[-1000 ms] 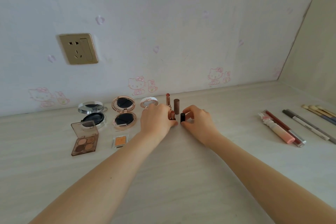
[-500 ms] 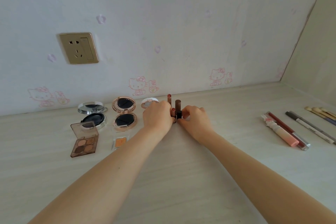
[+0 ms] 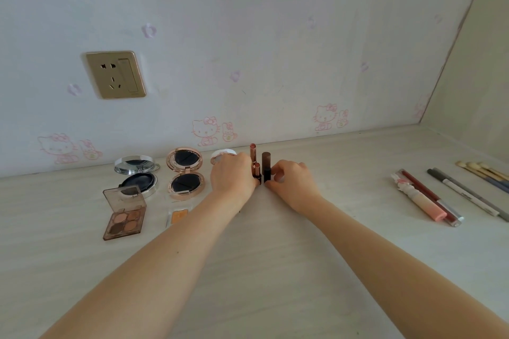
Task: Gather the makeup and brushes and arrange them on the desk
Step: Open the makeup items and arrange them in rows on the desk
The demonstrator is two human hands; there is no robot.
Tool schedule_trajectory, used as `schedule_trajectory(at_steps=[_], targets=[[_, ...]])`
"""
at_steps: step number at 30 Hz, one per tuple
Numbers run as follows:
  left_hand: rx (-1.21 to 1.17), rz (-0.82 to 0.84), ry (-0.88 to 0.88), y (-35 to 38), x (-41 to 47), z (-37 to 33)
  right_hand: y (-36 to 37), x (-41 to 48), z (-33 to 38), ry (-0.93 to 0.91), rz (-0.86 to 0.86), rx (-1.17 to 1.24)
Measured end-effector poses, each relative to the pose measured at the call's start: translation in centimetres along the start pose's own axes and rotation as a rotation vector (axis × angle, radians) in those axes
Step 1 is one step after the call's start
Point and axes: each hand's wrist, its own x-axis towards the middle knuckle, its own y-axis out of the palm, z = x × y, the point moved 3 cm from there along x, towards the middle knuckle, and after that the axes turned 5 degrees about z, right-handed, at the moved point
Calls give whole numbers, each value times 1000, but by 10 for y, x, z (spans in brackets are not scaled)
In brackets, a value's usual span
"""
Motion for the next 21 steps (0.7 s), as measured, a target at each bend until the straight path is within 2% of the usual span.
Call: schedule_trajectory(at_steps=[8, 14, 21], targets=[[29, -84, 55, -14, -14, 4, -13, -18, -5, -23, 23, -80], [47, -196, 258, -33, -51, -6, -32, -56, -4, -60, 112, -250], [8, -147, 367, -24, -90, -22, -66, -108, -15, -46, 117, -346]])
